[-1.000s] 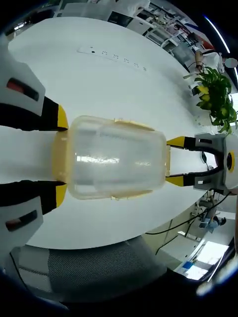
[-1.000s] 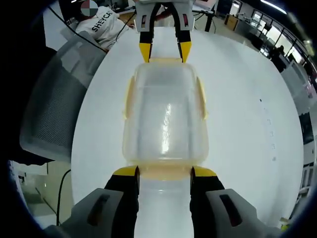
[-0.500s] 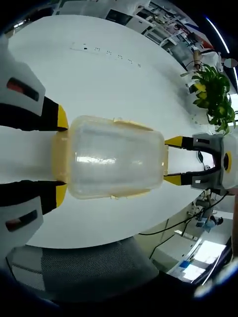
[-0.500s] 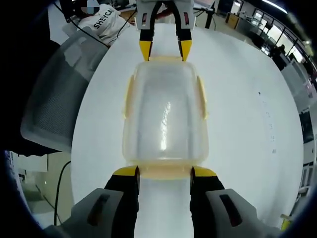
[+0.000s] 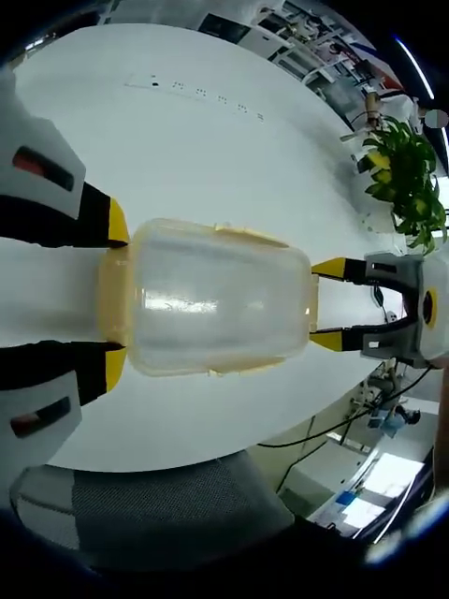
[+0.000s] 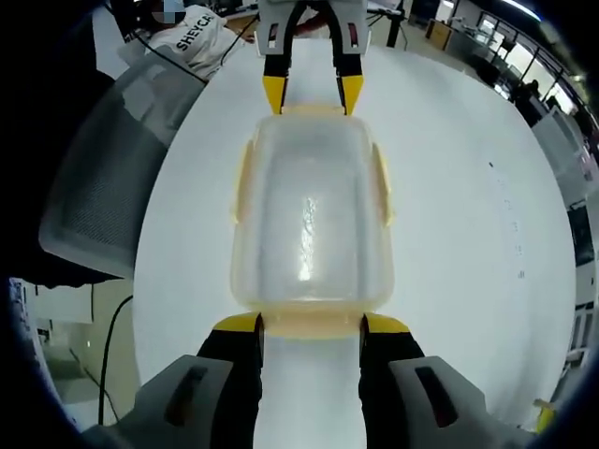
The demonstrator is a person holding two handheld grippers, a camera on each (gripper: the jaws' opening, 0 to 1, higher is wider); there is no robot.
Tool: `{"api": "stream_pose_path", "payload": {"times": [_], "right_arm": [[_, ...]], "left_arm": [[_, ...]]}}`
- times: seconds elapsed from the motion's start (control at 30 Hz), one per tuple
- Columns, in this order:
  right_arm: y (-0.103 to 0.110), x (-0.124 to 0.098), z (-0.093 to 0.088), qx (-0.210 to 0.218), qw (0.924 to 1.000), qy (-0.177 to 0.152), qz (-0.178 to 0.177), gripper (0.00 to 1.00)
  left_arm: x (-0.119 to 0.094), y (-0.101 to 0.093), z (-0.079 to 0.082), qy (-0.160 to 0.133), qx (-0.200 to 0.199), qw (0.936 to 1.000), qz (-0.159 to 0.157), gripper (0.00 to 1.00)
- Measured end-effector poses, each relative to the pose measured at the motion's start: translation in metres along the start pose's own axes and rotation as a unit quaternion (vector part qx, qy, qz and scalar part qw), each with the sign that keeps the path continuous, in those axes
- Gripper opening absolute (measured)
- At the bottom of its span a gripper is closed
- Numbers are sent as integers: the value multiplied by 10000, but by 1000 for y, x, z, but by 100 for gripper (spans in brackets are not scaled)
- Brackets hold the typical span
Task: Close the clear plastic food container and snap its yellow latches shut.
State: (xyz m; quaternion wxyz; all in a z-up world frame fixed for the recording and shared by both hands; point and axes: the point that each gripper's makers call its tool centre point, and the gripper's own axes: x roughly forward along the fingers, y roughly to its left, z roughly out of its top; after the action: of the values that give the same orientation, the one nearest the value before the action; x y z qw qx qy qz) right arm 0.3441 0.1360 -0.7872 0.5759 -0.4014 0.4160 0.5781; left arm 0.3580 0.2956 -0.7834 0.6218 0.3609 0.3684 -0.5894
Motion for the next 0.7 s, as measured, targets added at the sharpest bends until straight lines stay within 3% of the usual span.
{"api": "stream_pose_path", "payload": {"times": [0.7], "right_arm": [[2, 5, -3, 130, 9994, -304, -84, 39]], "left_arm": [[6, -2, -3, 53, -40, 9999, -90, 34]]}}
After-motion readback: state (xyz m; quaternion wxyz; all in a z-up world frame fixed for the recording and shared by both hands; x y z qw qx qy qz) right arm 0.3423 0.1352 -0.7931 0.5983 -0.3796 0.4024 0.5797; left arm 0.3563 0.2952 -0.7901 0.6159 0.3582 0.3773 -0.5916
